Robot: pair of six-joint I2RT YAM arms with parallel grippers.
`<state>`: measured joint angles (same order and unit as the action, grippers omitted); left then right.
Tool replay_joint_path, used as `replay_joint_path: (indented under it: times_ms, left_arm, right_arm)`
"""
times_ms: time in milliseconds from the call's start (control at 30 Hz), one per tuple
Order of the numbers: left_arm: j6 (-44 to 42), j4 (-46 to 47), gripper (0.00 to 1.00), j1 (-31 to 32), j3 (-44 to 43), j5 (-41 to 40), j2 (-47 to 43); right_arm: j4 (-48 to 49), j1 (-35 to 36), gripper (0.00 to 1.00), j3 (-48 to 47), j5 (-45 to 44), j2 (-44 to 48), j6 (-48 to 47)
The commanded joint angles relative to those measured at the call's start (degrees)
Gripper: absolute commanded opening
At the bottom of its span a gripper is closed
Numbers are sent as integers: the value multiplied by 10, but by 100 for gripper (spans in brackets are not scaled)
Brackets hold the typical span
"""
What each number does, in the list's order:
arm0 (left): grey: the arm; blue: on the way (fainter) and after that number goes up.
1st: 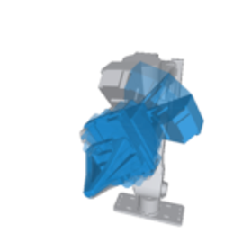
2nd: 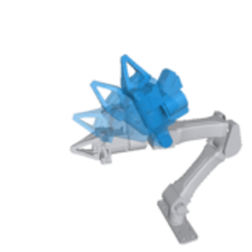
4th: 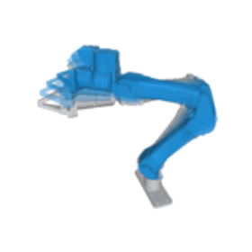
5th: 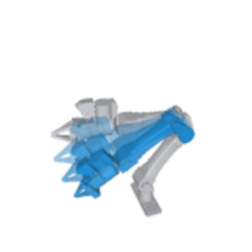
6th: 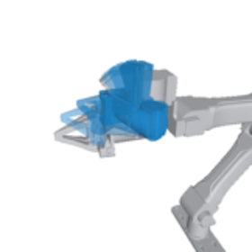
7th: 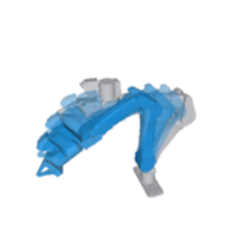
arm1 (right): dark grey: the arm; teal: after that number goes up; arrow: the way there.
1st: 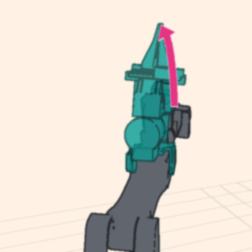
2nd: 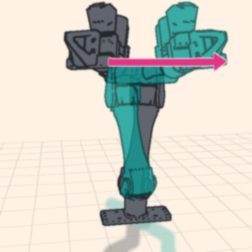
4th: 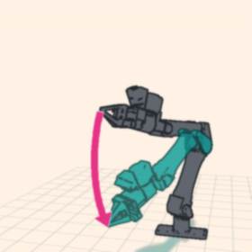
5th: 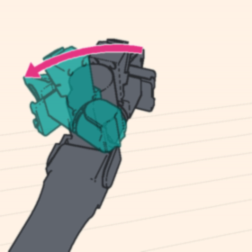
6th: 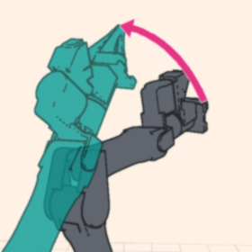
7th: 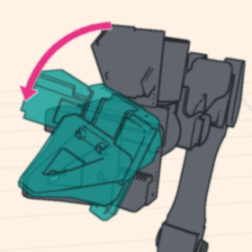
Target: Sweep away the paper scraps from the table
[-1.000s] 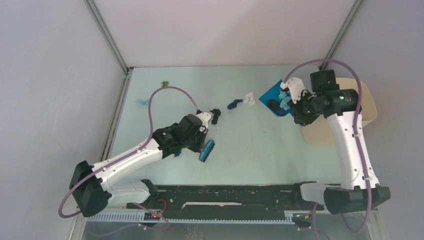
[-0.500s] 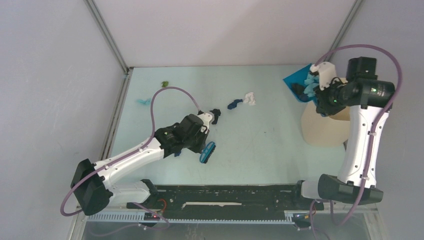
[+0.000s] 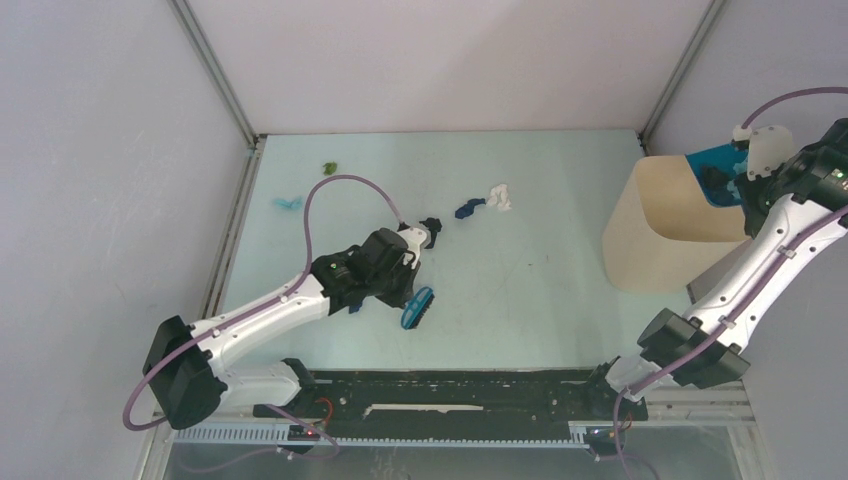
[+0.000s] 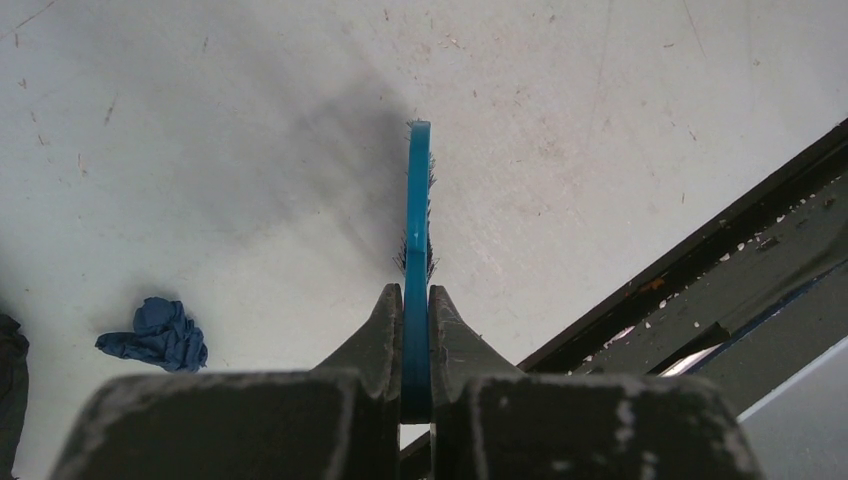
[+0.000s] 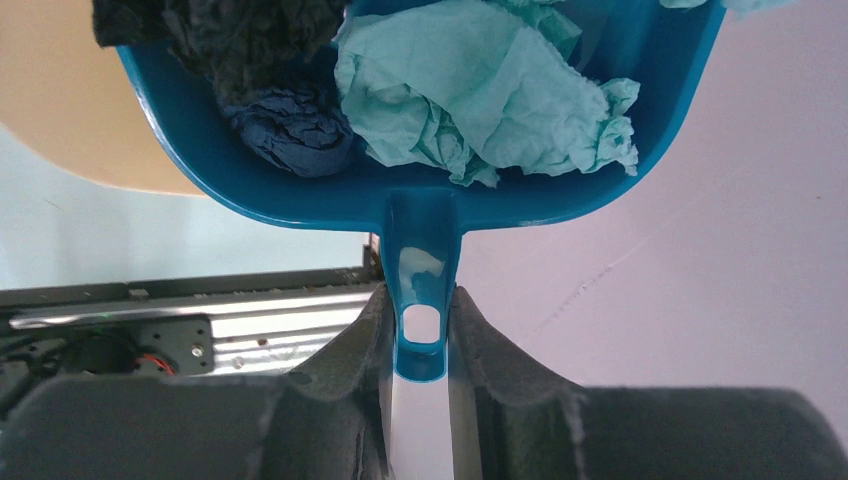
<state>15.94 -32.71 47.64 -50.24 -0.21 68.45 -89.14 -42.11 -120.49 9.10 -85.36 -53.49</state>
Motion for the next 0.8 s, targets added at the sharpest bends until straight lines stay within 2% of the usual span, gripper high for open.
replay_joint_path:
  times_ms: [0, 300, 467, 533, 667, 767]
  left_arm:
    - [-13, -11, 0, -3, -3, 17, 7]
    - [-20, -13, 0, -3, -8, 24, 20]
    - [-19, -17, 0, -3, -8, 15, 25]
    - [-20, -17, 0, -3, -8, 11, 23]
    - [-22, -19, 0, -3, -8, 6, 20]
    - [-23, -23, 0, -3, -10, 6, 20]
  right_arm:
    - [-27, -4, 0, -20, -67, -20, -39]
    - [11, 39, 0, -41, -225, -52, -100]
    - [67, 94, 0, 2, -328, -34, -139]
    - [119, 115, 0, 43, -374, -16, -171]
    - [277, 148, 0, 176, -468, 45, -303]
    - [395, 161, 0, 274, -485, 92, -388]
